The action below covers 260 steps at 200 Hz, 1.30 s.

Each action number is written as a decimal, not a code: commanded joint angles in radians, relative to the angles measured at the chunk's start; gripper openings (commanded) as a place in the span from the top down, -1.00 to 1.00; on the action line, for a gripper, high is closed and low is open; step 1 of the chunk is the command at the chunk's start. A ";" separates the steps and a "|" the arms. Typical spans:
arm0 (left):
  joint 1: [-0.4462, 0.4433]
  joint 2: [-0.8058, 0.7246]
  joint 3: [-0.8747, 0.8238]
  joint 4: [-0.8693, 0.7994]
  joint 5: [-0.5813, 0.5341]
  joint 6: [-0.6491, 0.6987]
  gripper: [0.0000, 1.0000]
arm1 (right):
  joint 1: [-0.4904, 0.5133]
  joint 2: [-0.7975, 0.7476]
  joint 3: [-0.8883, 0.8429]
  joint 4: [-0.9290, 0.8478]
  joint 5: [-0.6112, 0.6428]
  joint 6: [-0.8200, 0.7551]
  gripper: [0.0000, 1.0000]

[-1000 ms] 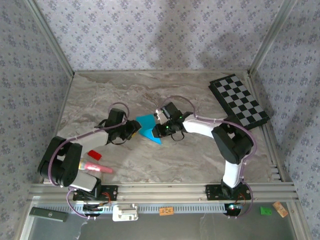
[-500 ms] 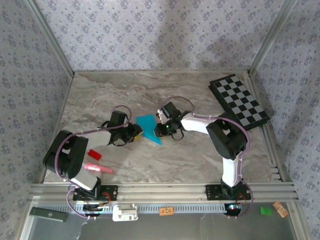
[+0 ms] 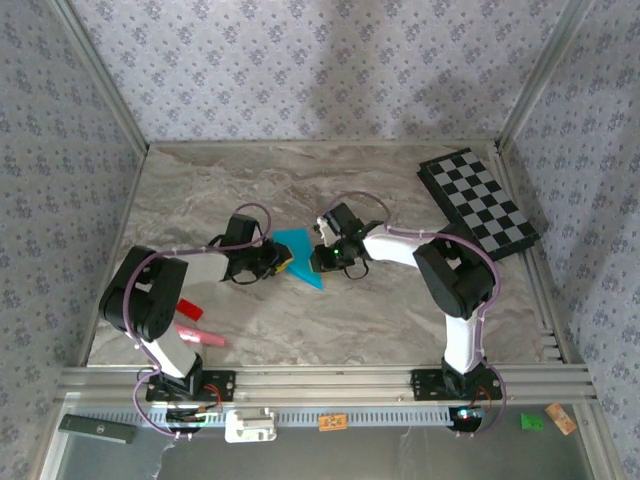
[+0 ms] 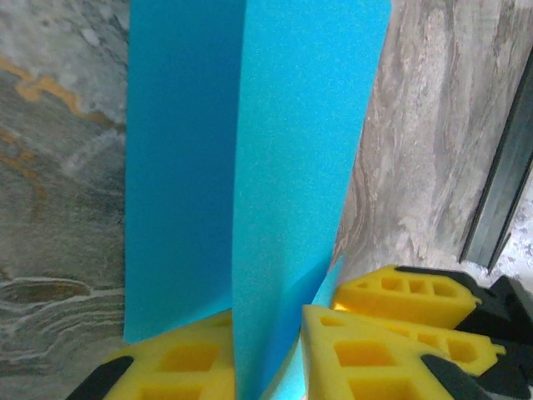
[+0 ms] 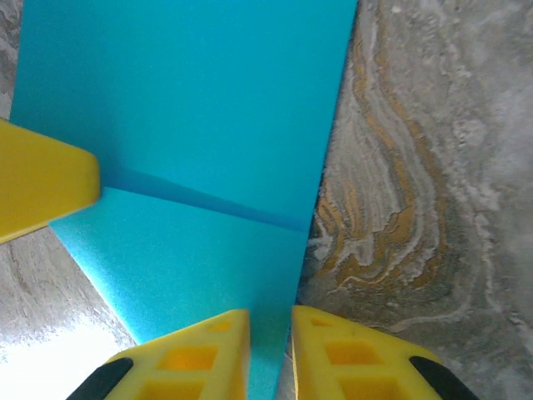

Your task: Fold a paper plane with a square sheet of paper (pick it up from the middle)

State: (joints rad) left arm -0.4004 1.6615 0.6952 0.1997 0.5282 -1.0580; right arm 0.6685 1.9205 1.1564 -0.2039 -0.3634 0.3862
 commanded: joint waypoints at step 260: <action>-0.061 0.018 0.152 -0.118 -0.177 -0.166 0.85 | 0.211 -0.068 -0.014 0.107 0.463 -0.269 0.26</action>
State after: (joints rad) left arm -0.4583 1.6611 0.8124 0.1154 0.3534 -1.2022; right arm 0.8776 1.8194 1.0935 -0.1062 0.0864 0.1356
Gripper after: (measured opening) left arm 0.074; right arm 0.393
